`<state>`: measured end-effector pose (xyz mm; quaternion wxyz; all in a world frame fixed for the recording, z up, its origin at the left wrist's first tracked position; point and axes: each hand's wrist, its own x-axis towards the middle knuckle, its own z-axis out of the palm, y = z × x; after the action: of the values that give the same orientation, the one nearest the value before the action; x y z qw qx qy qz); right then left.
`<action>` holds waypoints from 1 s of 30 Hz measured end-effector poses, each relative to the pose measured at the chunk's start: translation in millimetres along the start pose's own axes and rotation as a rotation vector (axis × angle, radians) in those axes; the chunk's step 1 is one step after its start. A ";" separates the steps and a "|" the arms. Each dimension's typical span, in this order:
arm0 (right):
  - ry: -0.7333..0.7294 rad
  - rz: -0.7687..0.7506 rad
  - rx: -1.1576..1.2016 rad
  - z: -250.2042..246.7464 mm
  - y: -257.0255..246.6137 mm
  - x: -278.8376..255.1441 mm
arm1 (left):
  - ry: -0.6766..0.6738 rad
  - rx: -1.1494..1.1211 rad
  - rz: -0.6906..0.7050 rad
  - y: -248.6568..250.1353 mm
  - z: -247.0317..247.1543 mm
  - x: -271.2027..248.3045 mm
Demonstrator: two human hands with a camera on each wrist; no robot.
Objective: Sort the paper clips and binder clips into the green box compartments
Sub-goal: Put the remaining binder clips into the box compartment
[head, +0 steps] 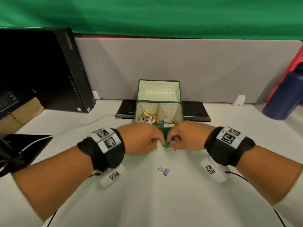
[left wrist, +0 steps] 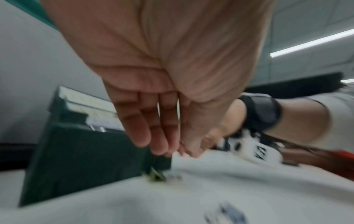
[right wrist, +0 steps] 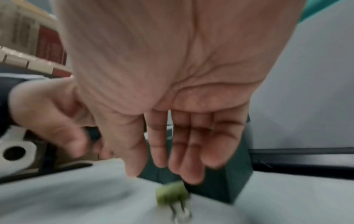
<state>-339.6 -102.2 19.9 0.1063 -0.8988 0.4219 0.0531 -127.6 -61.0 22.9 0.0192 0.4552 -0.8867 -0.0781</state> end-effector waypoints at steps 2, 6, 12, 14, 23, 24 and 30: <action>-0.088 0.000 -0.074 18.1 4.4 -0.6 | -0.231 0.054 0.081 11.8 25.2 -1.9; -0.135 0.009 -0.086 43.2 4.8 -7.4 | -0.343 0.119 0.168 26.9 57.1 -4.3; -0.092 0.022 -0.034 51.4 6.3 -25.4 | -0.376 0.047 0.110 28.6 54.8 -24.0; -0.120 0.010 -0.022 46.3 4.3 -29.8 | -0.376 0.037 0.104 23.0 51.3 -31.7; 0.326 -0.009 0.404 -32.6 -12.2 31.2 | 0.349 0.041 -0.105 -33.2 -27.7 10.1; 0.332 0.023 0.451 -38.4 -11.7 42.4 | 0.365 -0.010 -0.163 -40.6 -33.0 17.4; 0.391 0.169 0.422 -54.0 18.8 80.4 | 0.429 -0.419 -0.444 -84.3 -26.6 25.0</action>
<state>-302.5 -186.7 54.7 0.2028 -0.8117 0.5093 -0.2014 -71.6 -132.8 35.1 0.2798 0.6288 -0.7069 -0.1631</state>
